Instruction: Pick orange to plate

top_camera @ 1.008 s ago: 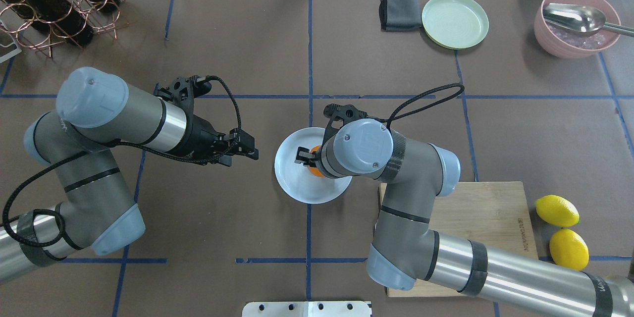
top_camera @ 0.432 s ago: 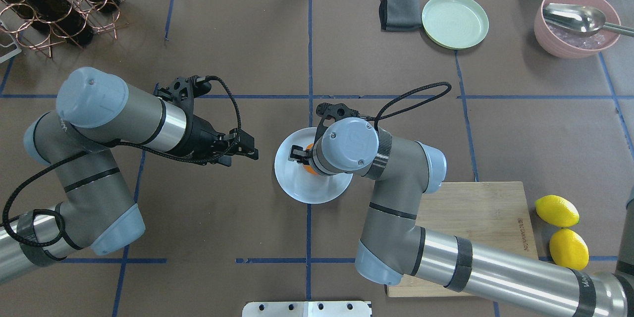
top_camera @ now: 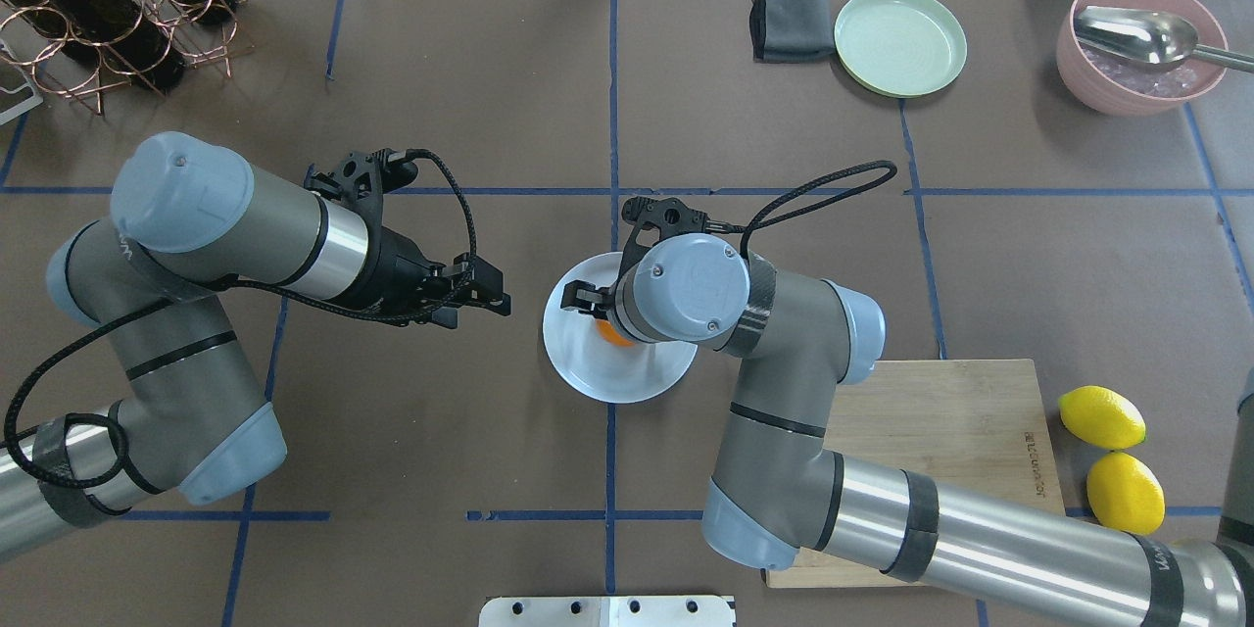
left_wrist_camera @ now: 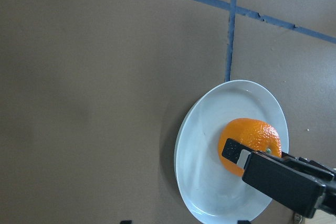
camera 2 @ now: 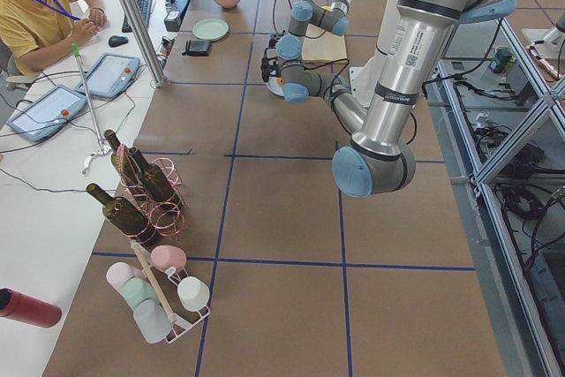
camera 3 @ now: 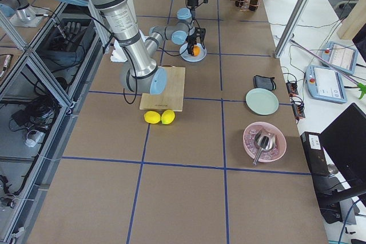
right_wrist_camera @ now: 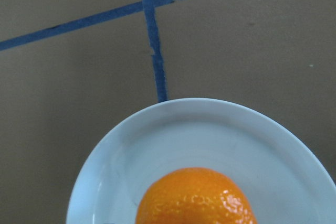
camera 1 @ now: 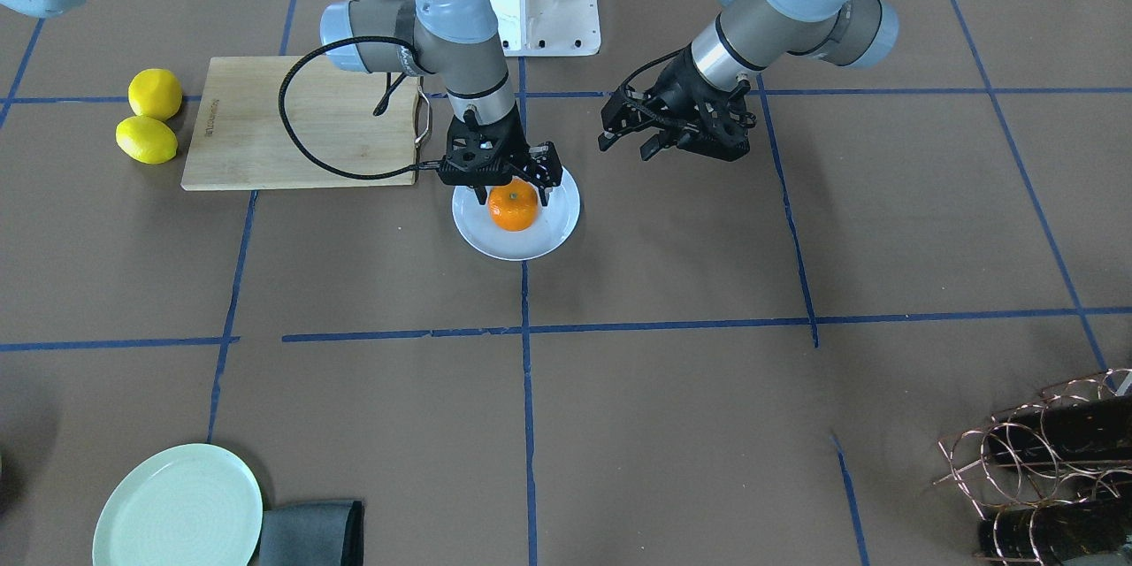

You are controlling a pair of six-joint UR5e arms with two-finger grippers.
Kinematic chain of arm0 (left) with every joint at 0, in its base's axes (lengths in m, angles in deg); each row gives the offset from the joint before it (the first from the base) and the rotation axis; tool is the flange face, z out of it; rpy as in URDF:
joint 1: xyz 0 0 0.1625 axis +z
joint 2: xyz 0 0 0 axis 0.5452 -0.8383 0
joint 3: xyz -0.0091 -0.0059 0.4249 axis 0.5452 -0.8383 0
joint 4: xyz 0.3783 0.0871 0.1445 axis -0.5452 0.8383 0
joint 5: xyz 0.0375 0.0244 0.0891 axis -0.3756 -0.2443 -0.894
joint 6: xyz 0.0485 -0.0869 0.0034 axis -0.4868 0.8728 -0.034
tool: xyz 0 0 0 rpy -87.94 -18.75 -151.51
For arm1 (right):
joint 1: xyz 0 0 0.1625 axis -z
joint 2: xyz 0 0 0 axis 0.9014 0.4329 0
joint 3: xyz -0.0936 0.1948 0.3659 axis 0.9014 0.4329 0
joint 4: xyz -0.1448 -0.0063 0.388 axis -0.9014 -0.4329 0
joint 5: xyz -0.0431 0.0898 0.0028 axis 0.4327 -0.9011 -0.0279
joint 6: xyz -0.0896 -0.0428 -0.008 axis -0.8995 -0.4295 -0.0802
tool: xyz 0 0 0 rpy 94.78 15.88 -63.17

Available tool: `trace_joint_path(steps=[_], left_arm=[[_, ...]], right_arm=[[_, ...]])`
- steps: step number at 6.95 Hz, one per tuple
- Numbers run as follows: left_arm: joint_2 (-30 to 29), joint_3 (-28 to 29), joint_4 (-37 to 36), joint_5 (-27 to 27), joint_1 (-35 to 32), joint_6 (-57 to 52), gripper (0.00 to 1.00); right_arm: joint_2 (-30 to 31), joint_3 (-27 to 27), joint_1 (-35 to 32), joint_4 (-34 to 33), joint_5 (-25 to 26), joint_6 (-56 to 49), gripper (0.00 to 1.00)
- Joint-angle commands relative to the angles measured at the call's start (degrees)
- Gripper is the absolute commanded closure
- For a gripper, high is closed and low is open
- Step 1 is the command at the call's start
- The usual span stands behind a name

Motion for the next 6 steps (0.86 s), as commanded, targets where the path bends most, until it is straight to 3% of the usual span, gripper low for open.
trace_joint_path(steps=[1, 2, 4, 6], left_arm=[[2.60, -1.16, -0.01, 0.09, -0.70, -2.72, 0.27], [5.05, -2.04, -0.10, 0.09, -1.66, -6.05, 0.27], [12.16, -3.62, -0.19, 0.35, -6.56, -17.62, 0.27], [19.81, -2.41, -0.18, 11.27, -18.03, -38.85, 0.27]], right_arm=[[5.70, -13.79, -3.31, -5.83, -6.42, -0.16, 0.00], [12.18, -20.39, -7.16, -5.86, -12.56, -1.46, 0.00], [25.35, -26.24, -15.51, -5.60, -21.63, -14.93, 0.00], [39.33, -28.28, -27.26, -5.07, -29.98, -36.25, 0.00]])
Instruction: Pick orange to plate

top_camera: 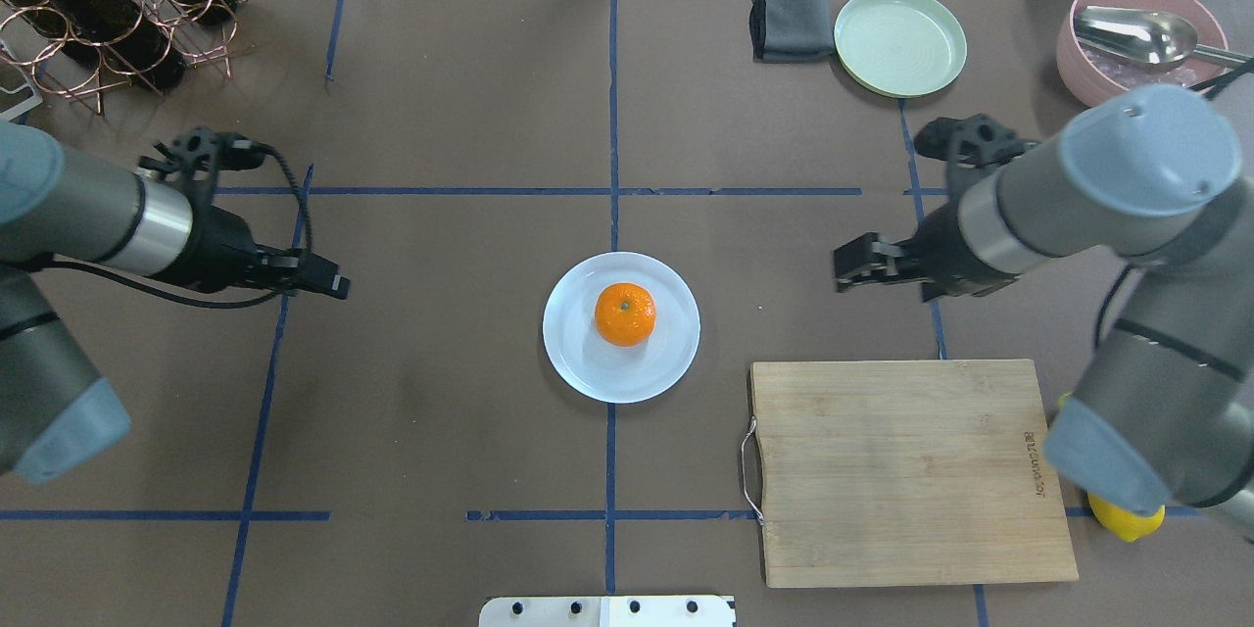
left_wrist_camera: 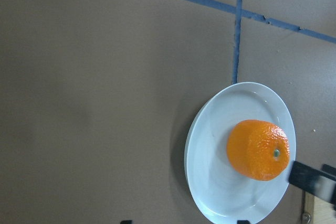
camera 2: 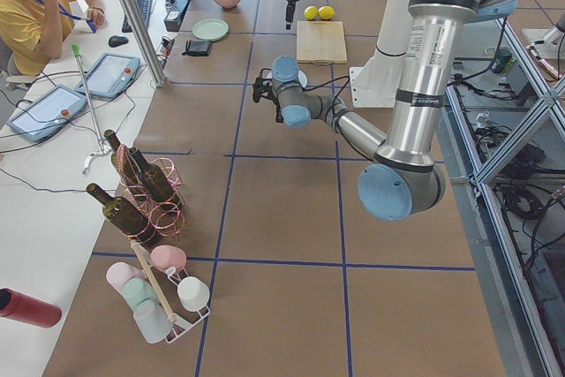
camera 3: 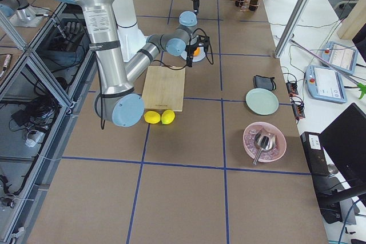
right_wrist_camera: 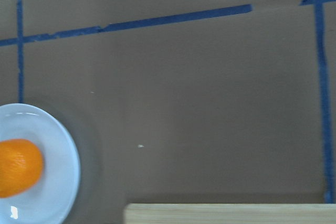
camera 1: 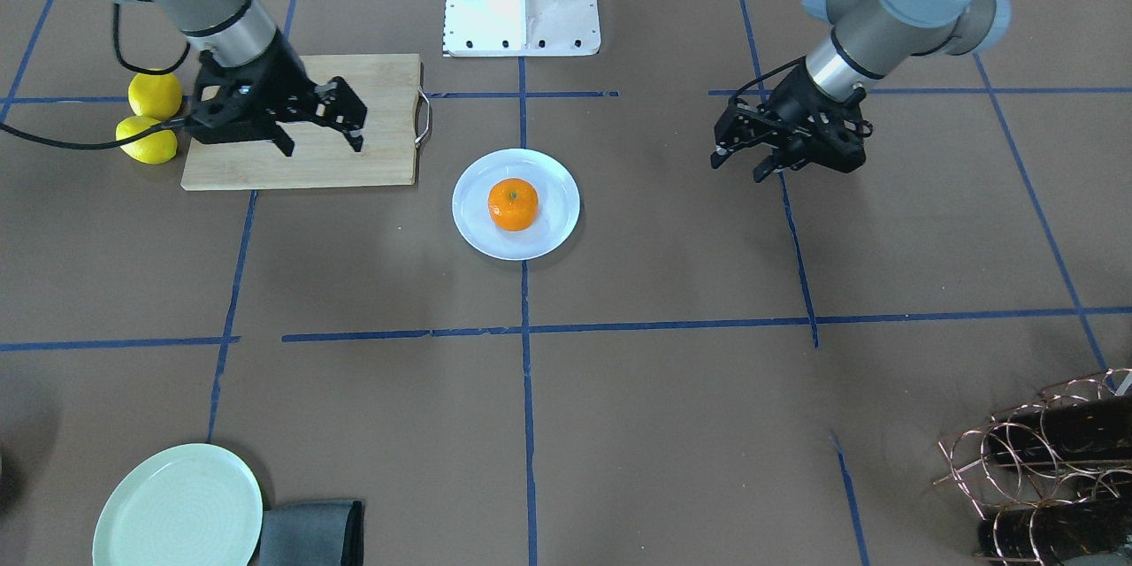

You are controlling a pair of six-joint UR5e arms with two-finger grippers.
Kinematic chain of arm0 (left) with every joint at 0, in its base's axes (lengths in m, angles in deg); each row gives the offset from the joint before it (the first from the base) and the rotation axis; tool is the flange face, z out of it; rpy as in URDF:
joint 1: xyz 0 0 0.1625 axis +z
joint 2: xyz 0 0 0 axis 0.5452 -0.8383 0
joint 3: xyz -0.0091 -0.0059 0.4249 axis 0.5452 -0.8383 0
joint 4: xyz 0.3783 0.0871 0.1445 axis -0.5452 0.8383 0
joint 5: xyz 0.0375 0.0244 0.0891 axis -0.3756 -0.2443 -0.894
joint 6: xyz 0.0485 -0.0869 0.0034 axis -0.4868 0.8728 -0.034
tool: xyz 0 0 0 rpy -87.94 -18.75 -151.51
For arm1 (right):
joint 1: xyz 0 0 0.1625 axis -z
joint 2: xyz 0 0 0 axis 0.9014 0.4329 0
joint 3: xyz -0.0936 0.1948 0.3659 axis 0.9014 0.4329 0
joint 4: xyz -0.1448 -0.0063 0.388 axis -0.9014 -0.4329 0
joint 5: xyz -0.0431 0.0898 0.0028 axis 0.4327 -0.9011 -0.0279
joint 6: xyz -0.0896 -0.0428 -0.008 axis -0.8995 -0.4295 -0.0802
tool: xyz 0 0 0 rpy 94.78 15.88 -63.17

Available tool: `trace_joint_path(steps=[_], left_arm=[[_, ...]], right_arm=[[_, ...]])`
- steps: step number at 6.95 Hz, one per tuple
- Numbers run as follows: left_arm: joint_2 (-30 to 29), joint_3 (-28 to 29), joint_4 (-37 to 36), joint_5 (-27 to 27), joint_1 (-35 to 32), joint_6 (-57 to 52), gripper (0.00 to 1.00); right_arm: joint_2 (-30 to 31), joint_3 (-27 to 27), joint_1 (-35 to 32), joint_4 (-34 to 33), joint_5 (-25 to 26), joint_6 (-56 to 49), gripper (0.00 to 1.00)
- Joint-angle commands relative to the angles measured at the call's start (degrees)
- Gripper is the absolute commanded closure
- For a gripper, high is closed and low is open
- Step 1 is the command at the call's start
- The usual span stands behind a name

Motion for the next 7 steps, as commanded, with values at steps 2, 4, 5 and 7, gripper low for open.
trace_joint_path(steps=[2, 4, 5, 7], left_arm=[[9.98, 1.43, -1.57, 8.19, -17.49, -29.14, 0.27], [9.58, 1.52, -20.18, 8.27, -29.96, -53.36, 0.27], [6.09, 1.60, -29.87, 8.19, -35.07, -61.40, 0.27], [3.68, 1.95, -42.75, 8.88, -40.56, -67.01, 0.27]], right_arm=[[17.66, 4.13, -23.85, -0.58, -12.04, -45.49, 0.00], [17.42, 15.73, -38.30, -1.89, -18.65, -67.96, 0.00], [17.42, 17.00, -40.97, -4.08, -18.67, -72.68, 0.00], [14.98, 16.84, -45.11, -12.84, -18.58, -80.68, 0.00]])
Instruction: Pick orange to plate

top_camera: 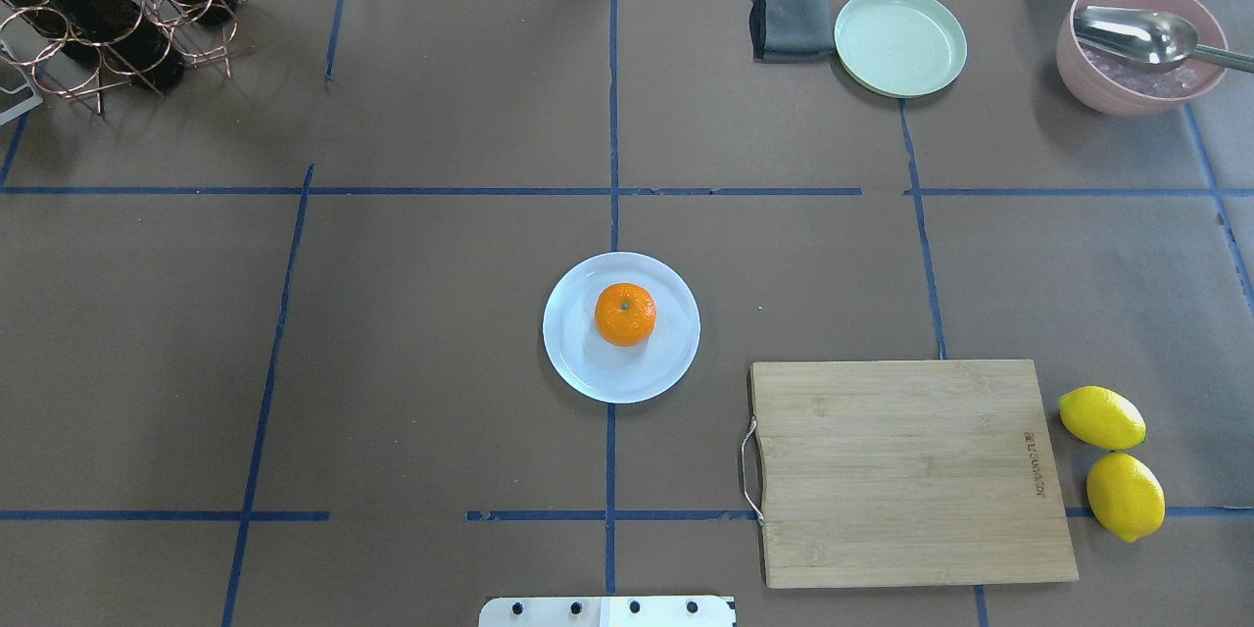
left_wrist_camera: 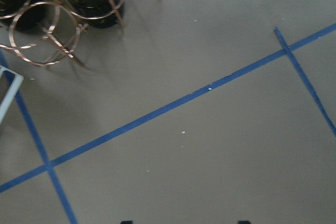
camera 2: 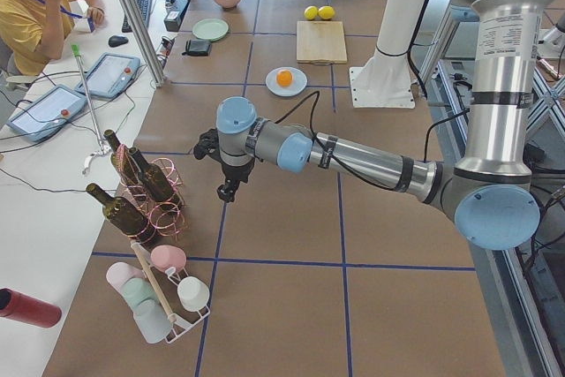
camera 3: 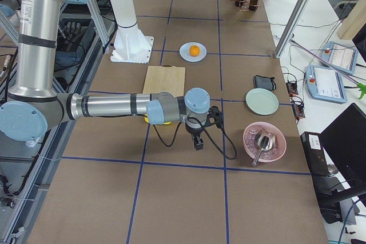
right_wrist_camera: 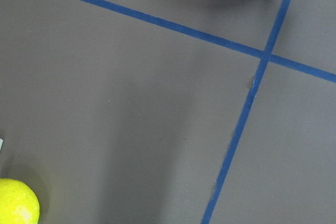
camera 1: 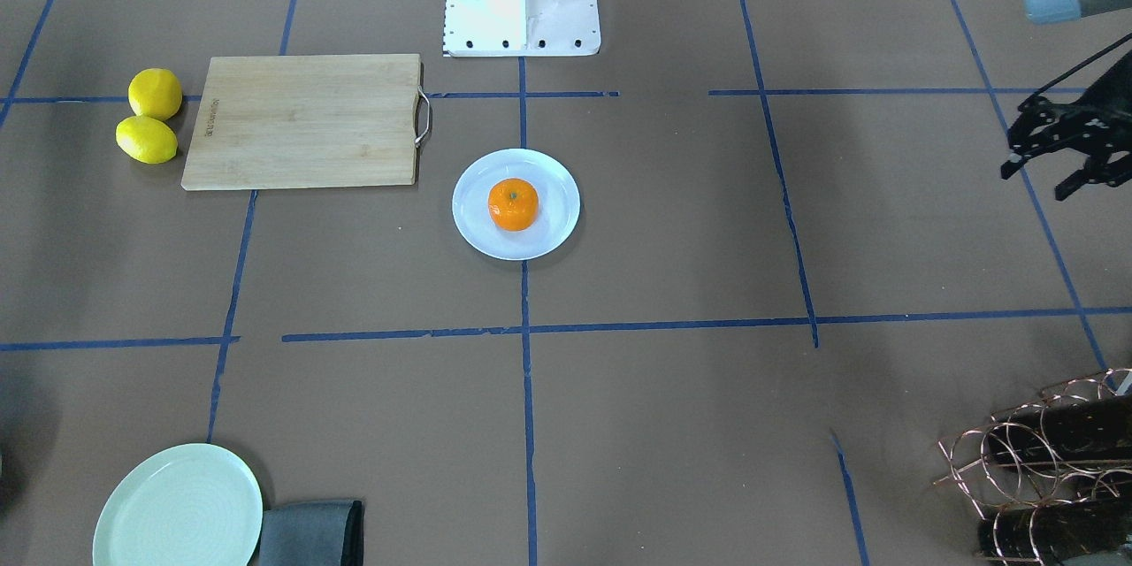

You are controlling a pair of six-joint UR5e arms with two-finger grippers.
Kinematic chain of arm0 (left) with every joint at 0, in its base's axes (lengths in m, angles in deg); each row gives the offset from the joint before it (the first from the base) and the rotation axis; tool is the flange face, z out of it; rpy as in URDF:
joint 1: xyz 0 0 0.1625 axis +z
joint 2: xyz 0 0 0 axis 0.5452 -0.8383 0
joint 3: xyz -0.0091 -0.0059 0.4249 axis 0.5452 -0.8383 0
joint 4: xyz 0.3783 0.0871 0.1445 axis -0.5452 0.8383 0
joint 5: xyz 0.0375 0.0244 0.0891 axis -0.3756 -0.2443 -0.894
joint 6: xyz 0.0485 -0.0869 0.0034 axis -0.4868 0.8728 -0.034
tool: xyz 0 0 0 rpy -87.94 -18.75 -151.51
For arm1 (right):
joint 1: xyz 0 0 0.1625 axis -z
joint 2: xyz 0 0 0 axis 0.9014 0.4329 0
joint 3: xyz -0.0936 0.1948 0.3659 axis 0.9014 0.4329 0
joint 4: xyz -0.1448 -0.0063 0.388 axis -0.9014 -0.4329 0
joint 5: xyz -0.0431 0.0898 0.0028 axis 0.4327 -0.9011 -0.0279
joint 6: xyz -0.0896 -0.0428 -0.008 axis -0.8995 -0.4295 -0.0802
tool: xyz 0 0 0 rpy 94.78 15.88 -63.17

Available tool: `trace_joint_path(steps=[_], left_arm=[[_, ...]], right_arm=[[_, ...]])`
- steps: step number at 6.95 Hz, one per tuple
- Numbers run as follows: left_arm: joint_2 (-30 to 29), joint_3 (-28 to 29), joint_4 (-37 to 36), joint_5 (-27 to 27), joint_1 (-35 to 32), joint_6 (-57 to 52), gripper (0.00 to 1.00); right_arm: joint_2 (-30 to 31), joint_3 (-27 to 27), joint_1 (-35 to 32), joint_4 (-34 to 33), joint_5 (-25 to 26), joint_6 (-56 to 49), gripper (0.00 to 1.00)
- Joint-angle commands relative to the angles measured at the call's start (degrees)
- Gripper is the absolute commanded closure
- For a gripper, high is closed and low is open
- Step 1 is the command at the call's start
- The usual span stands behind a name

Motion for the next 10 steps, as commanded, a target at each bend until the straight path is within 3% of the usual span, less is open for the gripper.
trace_joint_path(steps=[1, 2, 3, 5, 10], left_arm=[[-2.30, 0.46, -13.20, 6.00, -3.04, -3.11, 0.19], [-1.44, 1.68, -13.87, 6.14, -3.13, -3.54, 0.17], [-0.74, 2.04, -13.61, 6.14, -3.13, -4.59, 0.00], [0.23, 2.30, -13.96, 6.14, -6.19, -11.19, 0.00], [-0.03, 0.90, -13.61, 6.23, -6.20, -6.62, 0.00]], right_arm=[[-3.71, -0.69, -3.43, -8.50, 0.19, -5.35, 0.00], [-4.08, -0.88, -3.43, -8.97, 0.37, -5.35, 0.00], [-4.61, -0.88, -3.35, -8.98, 0.55, -5.35, 0.00], [-4.53, -0.79, -3.17, -8.98, 0.72, -4.30, 0.00], [-4.35, -1.14, -1.59, -8.63, 0.55, 1.15, 0.00]])
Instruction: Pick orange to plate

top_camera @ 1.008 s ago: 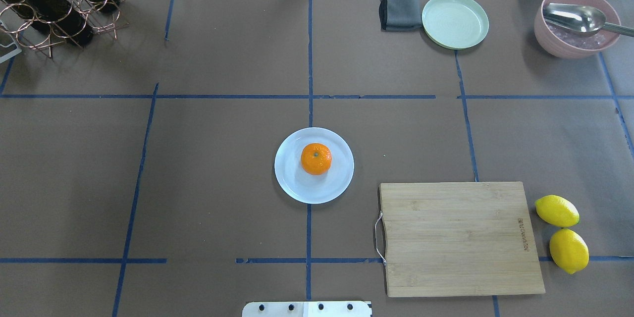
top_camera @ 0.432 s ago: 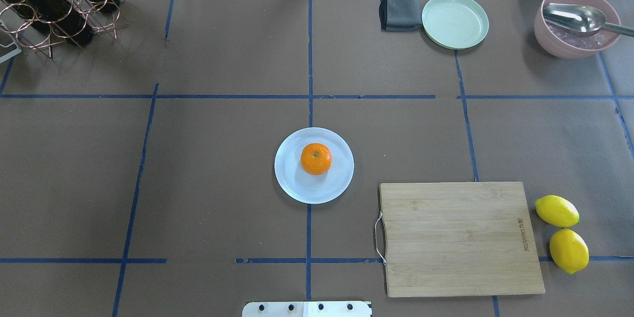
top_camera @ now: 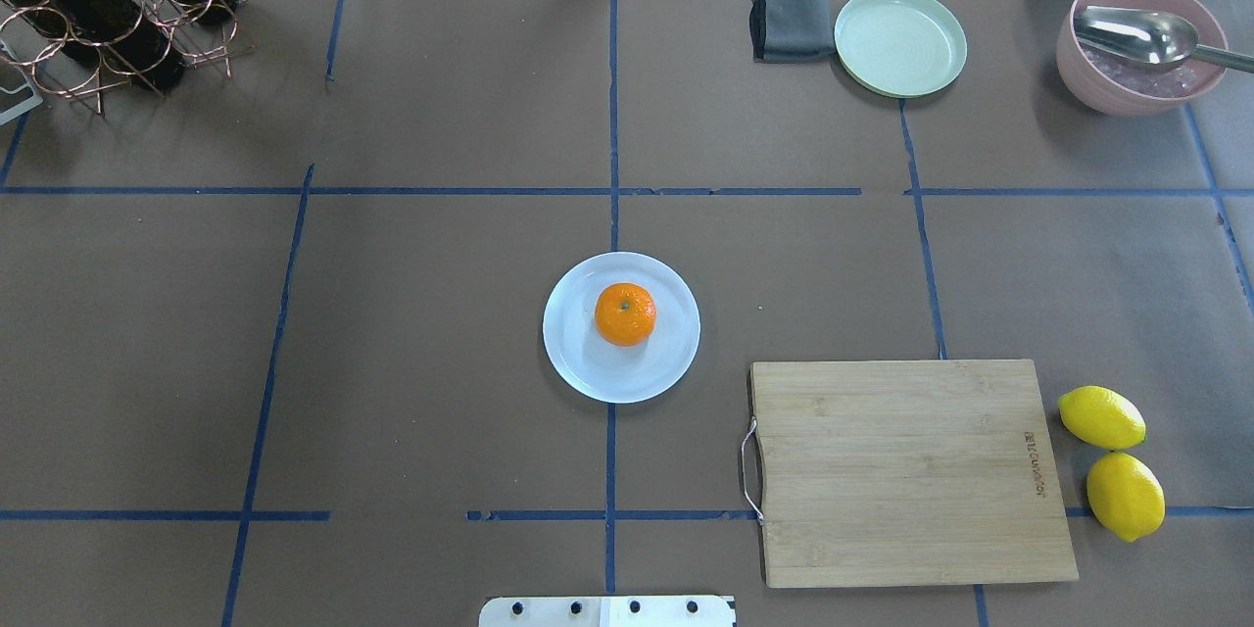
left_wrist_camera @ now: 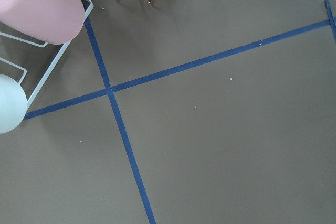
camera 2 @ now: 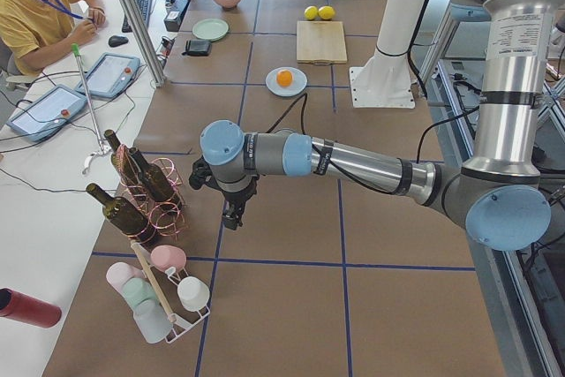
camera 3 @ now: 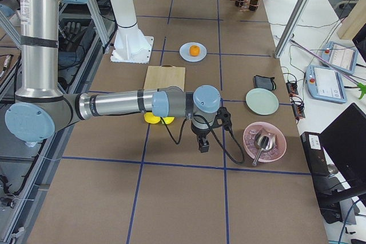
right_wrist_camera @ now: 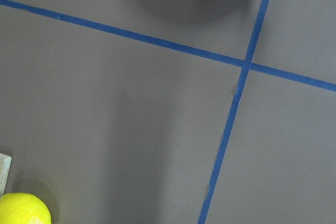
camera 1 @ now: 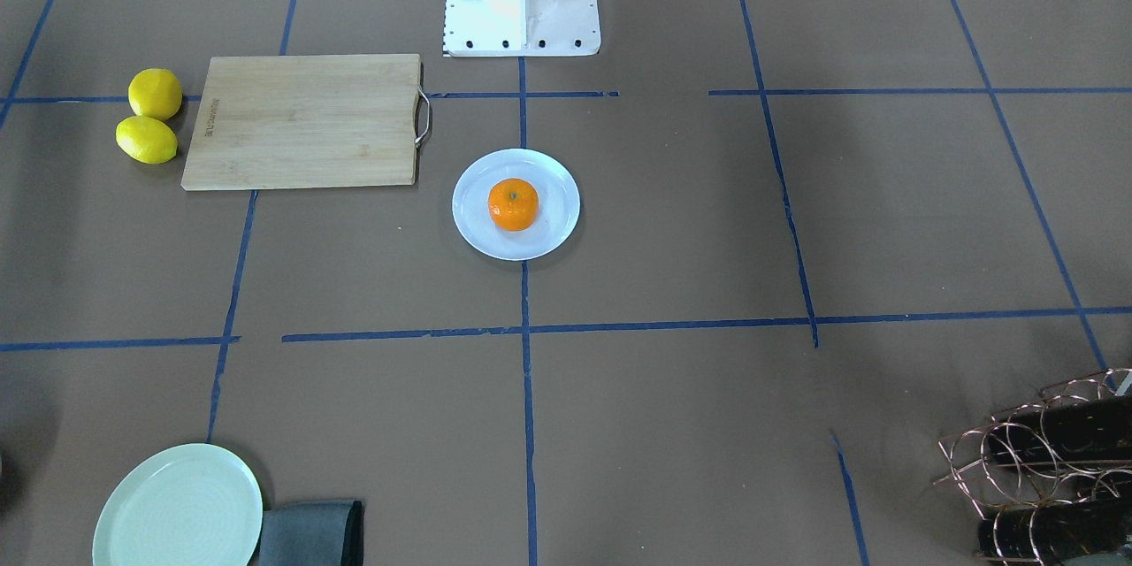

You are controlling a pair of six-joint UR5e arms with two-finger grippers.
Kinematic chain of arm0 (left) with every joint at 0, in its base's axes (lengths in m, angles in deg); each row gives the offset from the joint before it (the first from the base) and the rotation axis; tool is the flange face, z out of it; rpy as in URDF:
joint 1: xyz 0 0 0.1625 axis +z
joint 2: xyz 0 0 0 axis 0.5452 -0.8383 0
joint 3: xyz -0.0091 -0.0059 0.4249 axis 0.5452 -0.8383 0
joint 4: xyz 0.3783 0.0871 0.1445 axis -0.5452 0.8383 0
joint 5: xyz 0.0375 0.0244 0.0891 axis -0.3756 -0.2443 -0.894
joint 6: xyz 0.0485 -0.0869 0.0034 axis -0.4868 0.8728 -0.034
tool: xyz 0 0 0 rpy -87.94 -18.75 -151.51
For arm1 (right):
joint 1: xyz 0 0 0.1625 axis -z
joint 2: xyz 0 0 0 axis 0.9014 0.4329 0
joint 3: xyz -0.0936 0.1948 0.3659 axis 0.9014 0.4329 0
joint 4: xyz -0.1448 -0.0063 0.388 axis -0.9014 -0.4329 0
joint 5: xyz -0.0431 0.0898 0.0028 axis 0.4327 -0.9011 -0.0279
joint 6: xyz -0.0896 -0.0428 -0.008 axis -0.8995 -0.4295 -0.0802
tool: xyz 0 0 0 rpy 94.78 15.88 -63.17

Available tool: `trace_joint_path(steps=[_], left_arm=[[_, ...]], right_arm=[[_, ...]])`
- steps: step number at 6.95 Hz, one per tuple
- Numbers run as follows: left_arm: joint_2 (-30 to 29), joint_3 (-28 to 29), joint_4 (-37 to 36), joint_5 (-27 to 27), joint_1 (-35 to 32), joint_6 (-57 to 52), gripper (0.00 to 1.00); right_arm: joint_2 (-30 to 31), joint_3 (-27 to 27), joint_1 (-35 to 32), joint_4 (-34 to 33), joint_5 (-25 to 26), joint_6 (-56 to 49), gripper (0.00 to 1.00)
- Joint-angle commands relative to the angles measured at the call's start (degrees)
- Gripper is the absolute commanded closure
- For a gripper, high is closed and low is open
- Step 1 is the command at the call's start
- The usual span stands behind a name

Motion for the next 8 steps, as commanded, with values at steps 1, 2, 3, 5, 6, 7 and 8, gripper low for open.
trace_joint_path(steps=[1, 2, 3, 5, 6, 7, 8], left_arm=[[0.97, -0.07, 0.09, -0.76, -0.05, -0.19, 0.00], [2.45, 0.28, 1.83, -3.64, 0.04, -0.27, 0.00], [2.21, 0.11, 3.24, -3.75, 0.04, -0.19, 0.00], [1.33, 0.46, 1.51, -4.11, -0.05, -0.19, 0.00], [1.67, -0.41, 1.50, -4.19, -0.05, -0.19, 0.00], [1.85, 0.88, 1.58, -4.19, -0.05, -0.19, 0.00], [1.59, 2.72, 1.41, -4.19, -0.05, -0.19, 0.00]], right_arm=[[-0.28, -0.42, 0.25, 0.00, -0.38, 0.88, 0.00], [-0.20, -0.60, 0.25, -0.09, -0.38, 1.15, 0.00], [0.24, -0.78, 0.25, -0.09, -0.47, 1.24, 0.00], [0.16, -1.04, 0.33, -0.09, -0.64, 1.24, 0.00], [0.16, -1.30, 0.42, -0.09, -0.73, 1.50, 0.00], [0.24, -1.48, 0.51, -0.09, -0.73, 1.50, 0.00], [0.24, -1.48, 0.69, -0.09, -0.64, 1.59, 0.00]])
